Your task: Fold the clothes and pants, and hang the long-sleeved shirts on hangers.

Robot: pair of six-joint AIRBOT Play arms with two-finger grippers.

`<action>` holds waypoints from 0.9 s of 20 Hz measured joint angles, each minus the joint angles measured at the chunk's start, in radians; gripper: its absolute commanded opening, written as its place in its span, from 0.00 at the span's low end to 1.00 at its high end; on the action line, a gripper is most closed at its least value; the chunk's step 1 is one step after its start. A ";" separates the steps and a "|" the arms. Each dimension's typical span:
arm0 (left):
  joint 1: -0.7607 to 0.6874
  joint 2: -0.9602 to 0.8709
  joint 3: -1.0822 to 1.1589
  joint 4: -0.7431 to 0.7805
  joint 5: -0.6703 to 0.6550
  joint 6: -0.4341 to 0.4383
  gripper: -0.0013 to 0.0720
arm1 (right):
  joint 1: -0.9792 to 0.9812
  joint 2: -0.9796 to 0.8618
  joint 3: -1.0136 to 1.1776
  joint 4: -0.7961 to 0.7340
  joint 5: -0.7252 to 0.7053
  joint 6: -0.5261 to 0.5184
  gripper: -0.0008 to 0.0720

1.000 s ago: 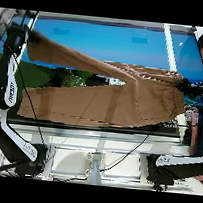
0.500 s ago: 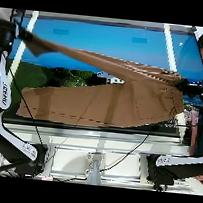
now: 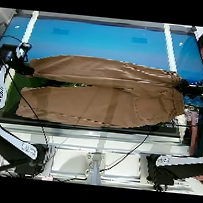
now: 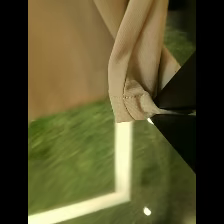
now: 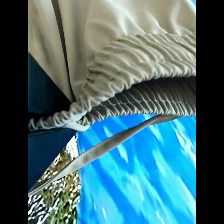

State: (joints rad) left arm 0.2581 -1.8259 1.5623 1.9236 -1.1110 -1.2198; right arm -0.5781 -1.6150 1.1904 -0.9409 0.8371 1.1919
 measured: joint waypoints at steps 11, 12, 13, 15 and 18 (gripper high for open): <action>0.002 0.000 -0.020 0.037 -0.057 0.151 0.05 | 0.000 0.000 0.000 -0.119 0.039 0.005 0.07; 0.002 0.000 -0.020 0.036 -0.057 0.154 0.05 | 0.001 0.000 0.000 -0.139 0.028 0.017 0.07; 0.002 0.000 -0.020 0.034 -0.058 0.157 0.05 | 0.001 0.000 0.000 -0.163 0.015 0.035 0.07; 0.002 0.000 -0.021 0.029 -0.058 0.162 0.05 | 0.001 0.000 0.000 -0.202 -0.020 0.085 0.07; 0.002 0.000 -0.021 0.027 -0.058 0.165 0.05 | 0.001 0.000 0.000 -0.234 -0.055 0.128 0.07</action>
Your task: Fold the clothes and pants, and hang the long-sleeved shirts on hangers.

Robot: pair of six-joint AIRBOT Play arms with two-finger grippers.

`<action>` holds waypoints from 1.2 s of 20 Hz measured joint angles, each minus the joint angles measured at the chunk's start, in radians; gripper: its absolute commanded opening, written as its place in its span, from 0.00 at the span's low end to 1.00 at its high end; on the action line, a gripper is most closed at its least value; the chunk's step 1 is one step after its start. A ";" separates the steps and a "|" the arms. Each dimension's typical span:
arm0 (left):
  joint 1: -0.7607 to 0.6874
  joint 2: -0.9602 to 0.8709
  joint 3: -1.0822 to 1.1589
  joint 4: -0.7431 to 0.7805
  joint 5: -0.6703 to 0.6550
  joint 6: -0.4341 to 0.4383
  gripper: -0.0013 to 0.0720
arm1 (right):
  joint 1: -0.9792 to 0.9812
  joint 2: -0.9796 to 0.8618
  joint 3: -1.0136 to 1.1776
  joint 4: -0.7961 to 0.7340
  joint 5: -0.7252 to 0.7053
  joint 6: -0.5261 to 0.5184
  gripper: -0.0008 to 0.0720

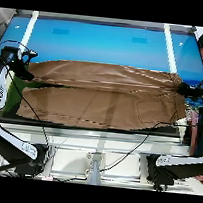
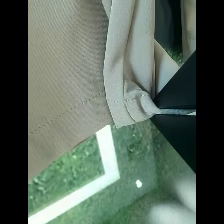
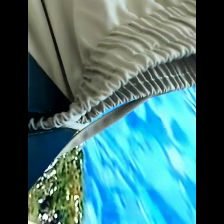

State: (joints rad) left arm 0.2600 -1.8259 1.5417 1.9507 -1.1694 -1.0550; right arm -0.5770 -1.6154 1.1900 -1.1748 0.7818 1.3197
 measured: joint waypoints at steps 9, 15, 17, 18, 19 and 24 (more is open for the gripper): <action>0.002 0.002 0.000 0.037 -0.022 0.000 0.91 | -0.003 0.000 0.001 -0.040 -0.043 0.032 0.69; -0.005 0.006 0.001 0.052 -0.103 -0.016 0.67 | -0.002 0.000 0.001 -0.028 0.015 0.033 0.96; -0.001 0.019 0.001 0.082 -0.134 -0.064 0.67 | -0.002 0.005 0.001 -0.031 0.045 0.033 0.95; 0.000 0.030 0.002 0.085 -0.137 -0.093 0.67 | -0.002 0.012 0.003 -0.035 0.061 0.033 0.95; 0.003 0.043 0.002 0.092 -0.139 -0.121 0.66 | -0.005 0.021 0.009 -0.041 0.073 0.033 0.95; 0.035 0.179 0.002 0.123 -0.120 -0.235 0.66 | -0.053 0.110 0.091 -0.077 0.179 0.034 0.79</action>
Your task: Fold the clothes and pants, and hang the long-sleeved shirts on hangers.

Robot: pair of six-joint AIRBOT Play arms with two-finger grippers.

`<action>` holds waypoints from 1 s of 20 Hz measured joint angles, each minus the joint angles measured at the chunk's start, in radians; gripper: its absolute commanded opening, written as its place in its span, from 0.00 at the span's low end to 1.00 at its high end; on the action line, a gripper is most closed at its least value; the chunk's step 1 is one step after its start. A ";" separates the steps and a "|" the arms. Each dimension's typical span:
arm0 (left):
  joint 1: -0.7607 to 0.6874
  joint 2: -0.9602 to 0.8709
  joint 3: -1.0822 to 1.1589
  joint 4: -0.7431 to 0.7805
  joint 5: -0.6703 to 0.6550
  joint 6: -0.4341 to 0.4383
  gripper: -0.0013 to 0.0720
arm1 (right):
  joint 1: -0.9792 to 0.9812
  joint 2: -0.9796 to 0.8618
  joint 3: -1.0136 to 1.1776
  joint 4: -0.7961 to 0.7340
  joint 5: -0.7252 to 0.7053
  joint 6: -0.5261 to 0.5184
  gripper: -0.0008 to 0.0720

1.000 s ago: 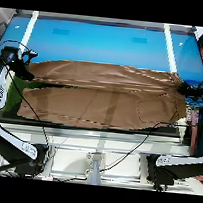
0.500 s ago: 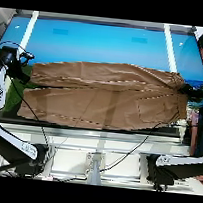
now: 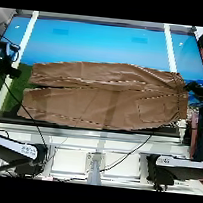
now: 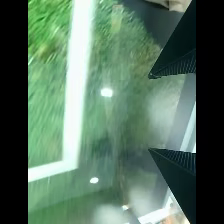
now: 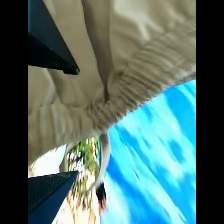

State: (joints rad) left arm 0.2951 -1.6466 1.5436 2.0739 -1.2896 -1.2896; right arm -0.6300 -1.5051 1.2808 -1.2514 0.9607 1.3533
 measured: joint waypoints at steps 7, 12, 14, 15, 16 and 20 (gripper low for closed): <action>0.127 0.275 -0.008 -0.202 0.113 -0.118 0.66 | -0.188 0.193 0.018 -0.115 0.243 -0.029 0.67; 0.223 0.398 -0.092 -0.397 0.169 -0.126 0.66 | -0.355 0.378 -0.230 0.010 0.315 -0.100 0.69; 0.253 0.426 -0.153 -0.437 0.208 -0.126 0.66 | -0.393 0.462 -0.367 0.075 0.295 -0.121 0.69; 0.264 0.435 -0.188 -0.457 0.225 -0.126 0.66 | -0.405 0.504 -0.435 0.112 0.275 -0.131 0.69; 0.271 0.441 -0.222 -0.474 0.241 -0.126 0.66 | -0.414 0.544 -0.494 0.138 0.266 -0.138 0.69; 0.287 0.453 -0.366 -0.504 0.308 -0.125 0.66 | -0.431 0.653 -0.631 0.177 0.223 -0.134 0.69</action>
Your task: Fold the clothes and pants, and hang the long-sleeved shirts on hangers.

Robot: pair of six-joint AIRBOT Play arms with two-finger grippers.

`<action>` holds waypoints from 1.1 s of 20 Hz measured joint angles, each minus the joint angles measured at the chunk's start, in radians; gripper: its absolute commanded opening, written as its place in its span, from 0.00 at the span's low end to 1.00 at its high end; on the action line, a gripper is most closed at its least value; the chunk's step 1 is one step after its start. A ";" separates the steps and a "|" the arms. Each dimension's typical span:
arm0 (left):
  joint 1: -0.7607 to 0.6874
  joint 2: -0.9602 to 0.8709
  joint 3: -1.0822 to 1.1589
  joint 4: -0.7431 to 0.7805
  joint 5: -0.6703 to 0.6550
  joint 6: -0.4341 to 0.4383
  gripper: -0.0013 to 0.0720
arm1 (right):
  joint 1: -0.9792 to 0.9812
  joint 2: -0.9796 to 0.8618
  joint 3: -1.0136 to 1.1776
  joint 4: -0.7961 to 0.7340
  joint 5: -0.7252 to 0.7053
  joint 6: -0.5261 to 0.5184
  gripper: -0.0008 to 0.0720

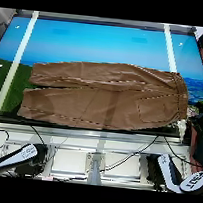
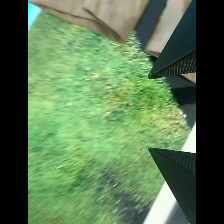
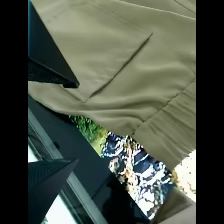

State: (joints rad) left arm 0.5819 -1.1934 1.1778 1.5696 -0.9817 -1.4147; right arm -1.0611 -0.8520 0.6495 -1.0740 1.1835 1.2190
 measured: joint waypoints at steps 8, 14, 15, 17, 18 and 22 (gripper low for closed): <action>0.005 0.004 -0.138 -0.023 0.101 0.000 0.66 | -0.005 0.036 -0.112 0.050 -0.206 0.175 0.77; 0.005 0.004 -0.151 -0.081 0.115 0.000 0.66 | -0.005 -0.153 -0.138 0.239 -0.273 0.132 0.77; 0.005 0.004 -0.151 -0.091 0.116 0.000 0.66 | -0.005 -0.187 -0.139 0.269 -0.281 0.116 0.77; 0.005 0.004 -0.152 -0.108 0.117 0.000 0.66 | -0.005 -0.249 -0.141 0.312 -0.296 0.085 0.77; 0.005 0.004 -0.152 -0.114 0.117 0.000 0.66 | -0.005 -0.272 -0.142 0.323 -0.309 0.074 0.77; 0.005 0.004 -0.152 -0.128 0.111 0.000 0.66 | -0.005 -0.328 -0.142 0.357 -0.356 0.032 0.76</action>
State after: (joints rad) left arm 0.5865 -1.1896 1.0256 1.4414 -0.8707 -1.4143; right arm -1.0660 -1.1797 0.5072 -0.7170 0.8272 1.2507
